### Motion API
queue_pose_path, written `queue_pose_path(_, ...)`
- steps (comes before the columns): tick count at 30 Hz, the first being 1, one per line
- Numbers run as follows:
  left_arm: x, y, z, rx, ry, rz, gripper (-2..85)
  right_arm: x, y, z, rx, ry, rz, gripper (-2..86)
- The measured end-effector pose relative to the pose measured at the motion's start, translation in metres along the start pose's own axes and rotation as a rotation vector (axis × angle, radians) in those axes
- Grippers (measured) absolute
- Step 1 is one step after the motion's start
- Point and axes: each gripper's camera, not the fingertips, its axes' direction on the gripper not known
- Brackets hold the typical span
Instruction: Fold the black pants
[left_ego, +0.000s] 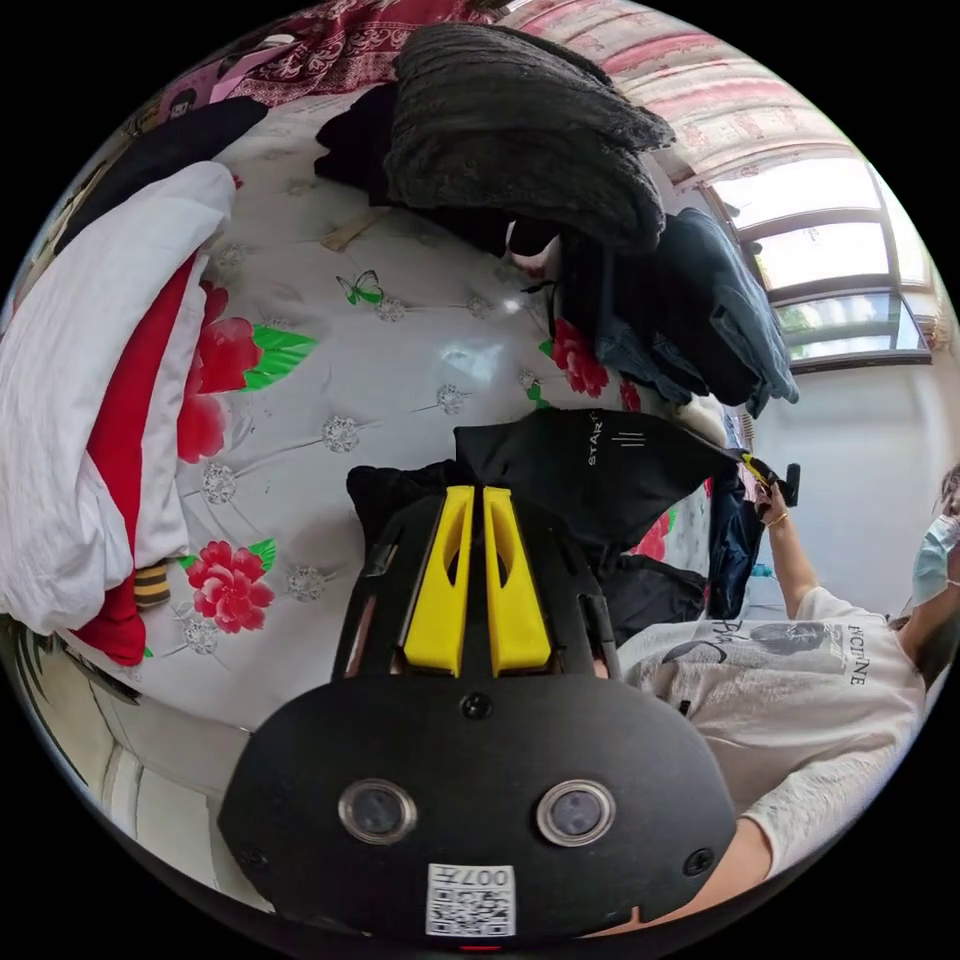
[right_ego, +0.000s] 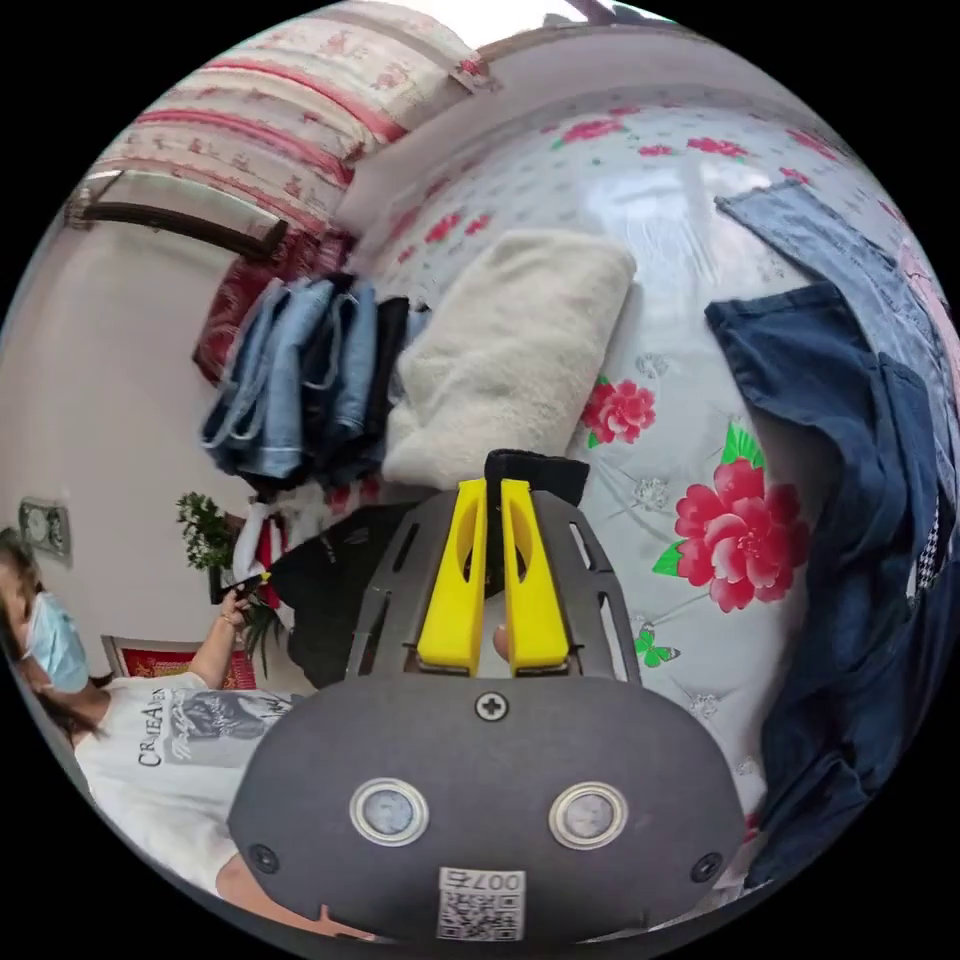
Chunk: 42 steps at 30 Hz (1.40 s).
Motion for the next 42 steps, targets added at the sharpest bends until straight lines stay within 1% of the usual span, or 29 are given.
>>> queue_pose_path(1, 0.002, 0.003, -0.003, 0.002, 0.018, 0.021, -0.8, -0.003, 0.014, -0.038, 0.099, -0.070, -0.016, 0.4)
queue_pose_path(3, 0.012, 0.017, -0.017, 0.012, 0.077, 0.106, -0.8, -0.004, 0.041, -0.082, 0.199, -0.119, -0.011, 0.2)
queue_pose_path(5, 0.015, 0.032, -0.024, 0.009, 0.032, 0.113, -0.8, 0.001, 0.067, -0.100, 0.140, -0.021, 0.026, 0.1)
queue_pose_path(6, 0.015, 0.043, -0.026, -0.006, 0.020, 0.120, -0.8, 0.008, 0.084, -0.104, 0.023, 0.073, 0.066, 0.1)
queue_pose_path(7, 0.016, 0.050, -0.027, -0.009, 0.024, 0.128, -0.8, 0.010, 0.106, -0.116, -0.005, 0.105, 0.071, 0.0)
queue_pose_path(8, 0.017, 0.065, -0.032, 0.001, 0.040, 0.148, -0.8, 0.011, 0.118, -0.125, 0.021, 0.102, 0.070, 0.0)
queue_pose_path(10, 0.022, 0.090, -0.045, 0.056, 0.071, 0.200, -0.8, 0.021, 0.170, -0.163, 0.160, 0.015, 0.110, 0.0)
queue_pose_path(12, 0.018, 0.120, -0.054, 0.101, 0.092, 0.193, -0.9, 0.042, 0.206, -0.172, 0.197, -0.026, 0.192, 0.0)
queue_pose_path(13, 0.015, 0.126, -0.053, 0.099, 0.085, 0.173, -0.8, 0.062, 0.225, -0.165, 0.147, -0.029, 0.278, 0.0)
queue_pose_path(15, -0.003, 0.138, -0.034, 0.037, 0.060, 0.070, -0.9, 0.086, 0.244, -0.148, 0.050, -0.047, 0.388, 0.0)
queue_pose_path(16, -0.006, 0.138, -0.030, 0.029, 0.059, 0.041, -0.9, 0.093, 0.251, -0.143, 0.049, -0.072, 0.421, 0.0)
queue_pose_path(17, -0.007, 0.137, -0.027, 0.038, 0.070, 0.010, -0.9, 0.094, 0.252, -0.141, 0.058, -0.098, 0.424, 0.0)
queue_pose_path(19, 0.006, 0.131, -0.033, 0.096, 0.090, 0.029, -0.9, 0.080, 0.247, -0.148, 0.127, -0.197, 0.366, -0.1)
queue_pose_path(21, 0.036, 0.127, -0.050, 0.155, 0.078, 0.124, -0.9, 0.059, 0.244, -0.166, 0.197, -0.237, 0.284, -0.1)
queue_pose_path(24, 0.061, 0.141, -0.069, 0.177, 0.023, 0.219, -0.8, 0.032, 0.255, -0.206, 0.284, -0.233, 0.180, -0.1)
queue_pose_path(27, 0.062, 0.176, -0.077, 0.201, 0.032, 0.239, -0.8, 0.024, 0.285, -0.232, 0.317, -0.216, 0.111, 0.0)
queue_pose_path(29, 0.058, 0.204, -0.070, 0.196, 0.013, 0.231, -0.8, 0.029, 0.307, -0.229, 0.266, -0.167, 0.104, 0.0)
queue_pose_path(31, 0.049, 0.231, -0.053, 0.158, -0.021, 0.191, -0.8, 0.051, 0.340, -0.203, 0.142, -0.039, 0.158, 0.0)
queue_pose_path(32, 0.041, 0.247, -0.037, 0.114, -0.039, 0.149, -0.8, 0.058, 0.349, -0.193, 0.108, -0.006, 0.173, 0.0)
queue_pose_path(34, 0.029, 0.269, -0.009, 0.043, -0.076, 0.079, -0.8, 0.098, 0.385, -0.148, -0.039, 0.093, 0.308, -0.1)
queue_pose_path(36, 0.015, 0.290, 0.029, -0.054, -0.122, -0.014, -0.7, 0.125, 0.410, -0.122, -0.112, 0.106, 0.411, -0.1)
queue_pose_path(38, 0.011, 0.299, 0.046, -0.087, -0.153, -0.055, -0.7, 0.138, 0.427, -0.115, -0.103, 0.094, 0.467, -0.1)
queue_pose_path(39, 0.012, 0.302, 0.050, -0.085, -0.158, -0.067, -0.8, 0.138, 0.433, -0.120, -0.062, 0.072, 0.469, -0.1)
queue_pose_path(42, 0.021, 0.303, 0.053, -0.071, -0.162, -0.043, -0.8, 0.126, 0.433, -0.144, 0.027, 0.075, 0.404, -0.1)
